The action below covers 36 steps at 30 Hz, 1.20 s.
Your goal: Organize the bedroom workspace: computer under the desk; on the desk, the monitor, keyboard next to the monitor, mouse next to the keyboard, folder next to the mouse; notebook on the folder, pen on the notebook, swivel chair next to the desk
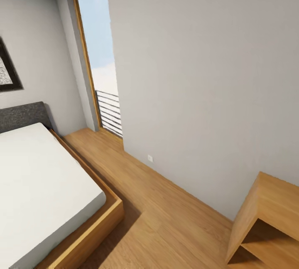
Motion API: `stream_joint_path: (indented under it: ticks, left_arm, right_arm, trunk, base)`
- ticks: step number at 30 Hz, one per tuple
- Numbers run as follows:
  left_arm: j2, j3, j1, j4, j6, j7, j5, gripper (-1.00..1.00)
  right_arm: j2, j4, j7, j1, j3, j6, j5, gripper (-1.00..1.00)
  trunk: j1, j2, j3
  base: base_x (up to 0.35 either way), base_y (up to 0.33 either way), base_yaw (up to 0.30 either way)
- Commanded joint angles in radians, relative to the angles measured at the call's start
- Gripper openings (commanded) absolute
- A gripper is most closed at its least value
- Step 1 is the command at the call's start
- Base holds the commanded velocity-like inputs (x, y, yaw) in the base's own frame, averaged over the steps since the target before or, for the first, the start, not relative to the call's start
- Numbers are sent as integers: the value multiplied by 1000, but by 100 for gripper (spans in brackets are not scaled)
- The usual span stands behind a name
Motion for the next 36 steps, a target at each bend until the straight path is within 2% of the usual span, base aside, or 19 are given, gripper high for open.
stream_joint_path:
  ticks: [1,10,36]
  left_arm:
    - [0,0,-1,1,-2,1,1,100]
    - [0,0,-1,37,-2,1,1,100]
    - [0,0,-1,41,-3,1,1,100]
  right_arm:
    - [0,0,-1,0,0,-3,0,100]
    - [0,1,-1,-1,0,-2,1,100]
    - [0,1,-1,0,1,-2,1,100]
  trunk:
    - [0,-1,-2]
    - [0,-1,-7]
    - [0,-1,-23]
  base:
    - [0,0,265]
    - [0,0,265]
    - [0,0,265]
